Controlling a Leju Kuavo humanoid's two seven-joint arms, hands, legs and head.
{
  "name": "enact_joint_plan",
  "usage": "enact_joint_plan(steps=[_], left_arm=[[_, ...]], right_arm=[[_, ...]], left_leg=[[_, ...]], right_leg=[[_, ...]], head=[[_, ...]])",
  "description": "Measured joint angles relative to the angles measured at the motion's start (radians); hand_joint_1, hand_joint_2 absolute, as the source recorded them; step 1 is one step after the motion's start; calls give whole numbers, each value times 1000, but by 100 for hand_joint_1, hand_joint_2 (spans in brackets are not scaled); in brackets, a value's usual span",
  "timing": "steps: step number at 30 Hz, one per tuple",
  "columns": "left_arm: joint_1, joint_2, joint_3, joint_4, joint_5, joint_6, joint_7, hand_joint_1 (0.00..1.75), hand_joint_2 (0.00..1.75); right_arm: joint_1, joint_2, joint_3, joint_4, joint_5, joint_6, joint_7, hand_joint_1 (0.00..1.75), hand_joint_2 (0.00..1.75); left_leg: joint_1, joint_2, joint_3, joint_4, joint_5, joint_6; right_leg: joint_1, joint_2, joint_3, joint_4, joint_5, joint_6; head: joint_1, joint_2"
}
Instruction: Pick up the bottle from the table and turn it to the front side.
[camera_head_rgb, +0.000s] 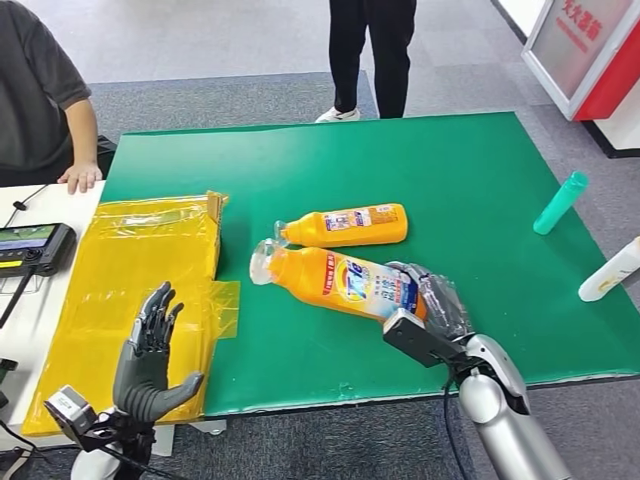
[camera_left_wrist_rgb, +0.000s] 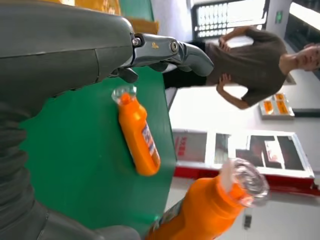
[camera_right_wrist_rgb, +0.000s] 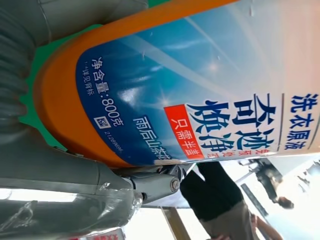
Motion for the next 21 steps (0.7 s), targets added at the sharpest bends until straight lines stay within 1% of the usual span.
enact_joint_plan(steps=[2,5,8,12,17,21], left_arm=[[-25,-9,2,46,35,-77,4,0,175],[-80,-23,-2,124,96,-187,23,0,175],[-134,-31,-23,191,143,-262,41,0,175],[-187,-39,-59,250,210,-303,80,0,175],[-222,-41,-106,288,246,-333,106,0,175],[-239,-39,-137,306,251,-338,108,0,175]], right_arm=[[11,33,-5,0,-22,-15,-39,175,175],[19,97,4,22,-54,-32,-94,175,175],[13,153,34,70,-47,-67,-118,175,175],[-1,199,80,139,-4,-106,-127,175,175],[-9,224,135,204,53,-124,-128,175,175],[-19,235,160,246,68,-134,-128,175,175]], left_leg=[[0,0,0,0,0,0],[0,0,0,0,1,-1],[0,0,0,0,2,-2],[1,0,0,0,2,-2],[1,0,0,0,2,-2],[1,0,0,0,2,-2]], right_leg=[[0,0,0,0,0,0],[0,0,0,0,0,-1],[1,0,-1,0,1,-1],[1,0,0,1,1,-2],[1,0,-1,0,1,-2],[1,0,-1,0,1,-2]], head=[[0,0],[0,0],[0,0],[0,0],[0,0],[0,0]])
